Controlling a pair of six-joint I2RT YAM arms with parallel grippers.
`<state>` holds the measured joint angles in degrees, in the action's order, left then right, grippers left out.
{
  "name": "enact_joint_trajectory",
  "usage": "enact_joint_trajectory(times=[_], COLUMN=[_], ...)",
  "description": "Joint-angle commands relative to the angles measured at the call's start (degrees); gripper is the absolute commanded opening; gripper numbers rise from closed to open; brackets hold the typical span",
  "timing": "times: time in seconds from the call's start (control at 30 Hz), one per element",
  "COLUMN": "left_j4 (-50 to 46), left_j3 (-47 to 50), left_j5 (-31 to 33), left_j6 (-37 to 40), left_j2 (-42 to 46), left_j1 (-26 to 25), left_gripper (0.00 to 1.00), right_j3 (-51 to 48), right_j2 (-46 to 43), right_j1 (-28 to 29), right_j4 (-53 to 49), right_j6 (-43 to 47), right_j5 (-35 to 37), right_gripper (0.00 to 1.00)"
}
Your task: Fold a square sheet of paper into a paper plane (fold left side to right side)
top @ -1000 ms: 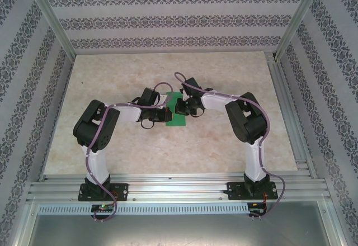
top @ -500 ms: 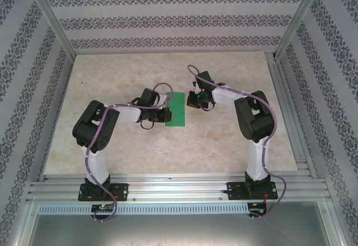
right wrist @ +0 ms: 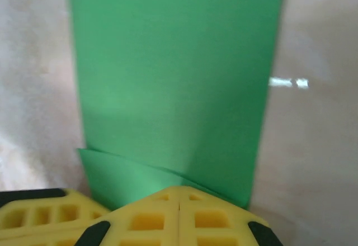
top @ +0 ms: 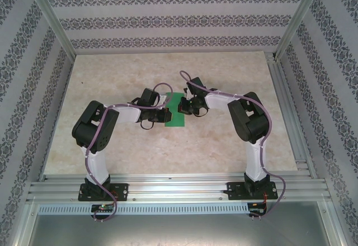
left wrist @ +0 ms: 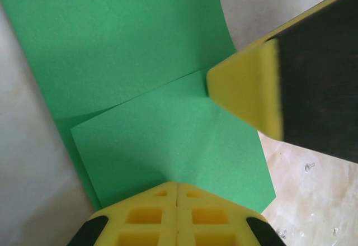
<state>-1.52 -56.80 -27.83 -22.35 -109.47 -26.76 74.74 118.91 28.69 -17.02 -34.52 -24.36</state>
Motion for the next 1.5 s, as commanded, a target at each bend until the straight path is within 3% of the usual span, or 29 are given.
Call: enact_joint_trajectory(times=[0.0,0.33,0.83,1.47], left_j4=[-6.2,-4.7,-3.9,-9.2], left_j3=[0.9,0.1,-7.3,-4.7], left_j5=[2.1,-4.1,-7.8,-3.2], left_j6=[1.2,-3.6,-6.9,-2.6], left_j2=[1.3,10.2,-1.7,-4.7], left_j1=[-0.4,-0.3,-1.3,-1.5], left_gripper=[0.07,0.09,0.08,0.08], right_j3=[-0.8,-1.4,-0.6,1.0], right_j2=[2.2,3.6,3.7,4.3], right_j1=[-0.4,-0.3,0.3,0.7], right_j4=[-0.9,-2.7,-3.8,-7.8], right_j6=[-0.5,0.9,1.3,3.4], right_j5=[1.0,2.4,3.0,6.4], right_gripper=[0.03,0.03,0.03,0.03])
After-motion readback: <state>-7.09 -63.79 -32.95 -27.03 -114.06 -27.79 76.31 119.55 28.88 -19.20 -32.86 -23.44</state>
